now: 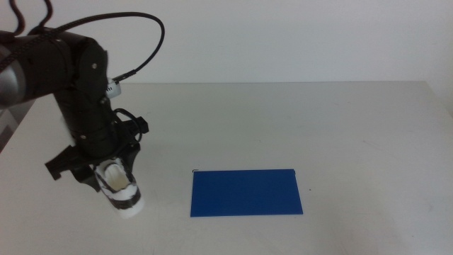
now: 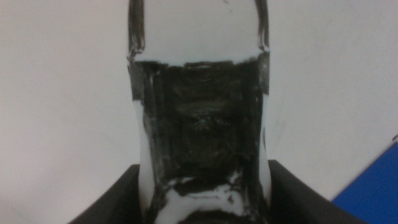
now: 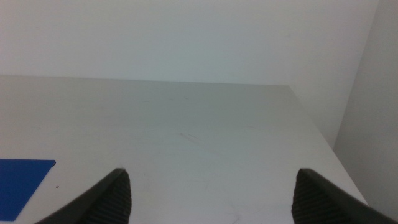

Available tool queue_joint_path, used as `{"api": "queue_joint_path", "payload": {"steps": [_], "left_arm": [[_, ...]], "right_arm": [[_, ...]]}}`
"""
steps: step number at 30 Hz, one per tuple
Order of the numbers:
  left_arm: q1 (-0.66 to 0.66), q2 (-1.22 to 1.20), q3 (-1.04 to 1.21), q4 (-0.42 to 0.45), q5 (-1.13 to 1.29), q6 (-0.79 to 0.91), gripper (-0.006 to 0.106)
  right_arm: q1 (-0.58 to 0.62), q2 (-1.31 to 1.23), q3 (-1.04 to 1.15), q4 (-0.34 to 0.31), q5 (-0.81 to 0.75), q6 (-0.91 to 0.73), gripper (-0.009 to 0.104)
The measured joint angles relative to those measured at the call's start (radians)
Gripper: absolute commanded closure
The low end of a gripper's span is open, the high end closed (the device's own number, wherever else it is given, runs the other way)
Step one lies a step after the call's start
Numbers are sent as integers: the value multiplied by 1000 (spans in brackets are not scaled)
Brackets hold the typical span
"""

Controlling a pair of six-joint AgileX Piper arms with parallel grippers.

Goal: Use one arm to grab the shoe from the table and place it on the mat.

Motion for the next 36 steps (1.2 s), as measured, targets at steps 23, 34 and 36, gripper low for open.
{"api": "queue_joint_path", "payload": {"steps": [23,34,36], "left_arm": [[-344,241,-392,-26,91,-300,102],[-437,411,-630,-31,119,-329,102],[-438,422,-641,-33,118,-334,102]], "right_arm": [[0,0,0,0,0,0,29],[0,0,0,0,0,0,29],[0,0,0,0,0,0,29]]}}
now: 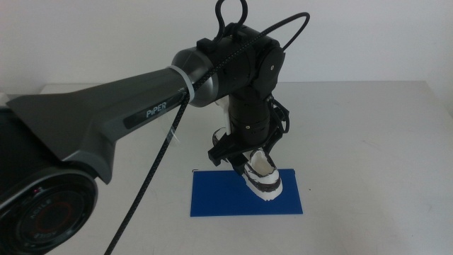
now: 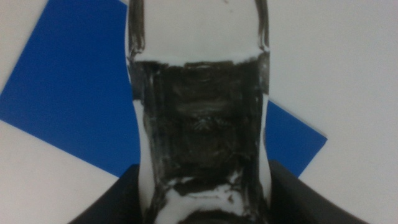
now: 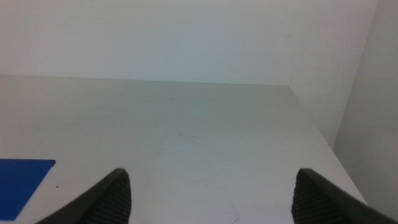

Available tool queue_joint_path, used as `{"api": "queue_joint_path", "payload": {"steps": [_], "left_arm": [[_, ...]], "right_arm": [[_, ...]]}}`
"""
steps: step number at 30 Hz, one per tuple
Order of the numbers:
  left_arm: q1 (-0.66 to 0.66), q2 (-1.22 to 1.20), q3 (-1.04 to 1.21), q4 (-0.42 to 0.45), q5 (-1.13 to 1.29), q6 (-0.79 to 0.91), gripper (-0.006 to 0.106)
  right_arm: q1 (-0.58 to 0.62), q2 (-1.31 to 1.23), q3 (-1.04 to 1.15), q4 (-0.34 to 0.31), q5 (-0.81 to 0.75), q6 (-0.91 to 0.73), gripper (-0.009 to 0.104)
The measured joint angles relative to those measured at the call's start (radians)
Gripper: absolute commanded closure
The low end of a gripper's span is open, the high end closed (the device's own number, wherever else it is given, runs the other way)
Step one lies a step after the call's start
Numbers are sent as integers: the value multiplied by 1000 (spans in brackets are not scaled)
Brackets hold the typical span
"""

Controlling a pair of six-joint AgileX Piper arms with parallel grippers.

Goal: Use one arm to grab the shoe from the table and place it on the mat.

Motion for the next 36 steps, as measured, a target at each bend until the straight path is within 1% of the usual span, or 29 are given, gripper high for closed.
{"api": "queue_joint_path", "payload": {"steps": [7,12,17,30,33,36], "left_arm": [[-1,8,-5,8,4,-9,102],[-3,9,-5,-11,5,-24,102],[-5,23,-5,-25,5,-198,102],[-5,43,-5,-19,5,-694,102],[-5,52,-5,-19,5,-755,102],[-5,60,-5,-19,4,-763,102]], "right_arm": [[0,0,0,0,0,0,29],[0,0,0,0,0,0,29],[0,0,0,0,0,0,29],[0,0,0,0,0,0,29],[0,0,0,0,0,0,29],[0,0,0,0,0,0,29]]}}
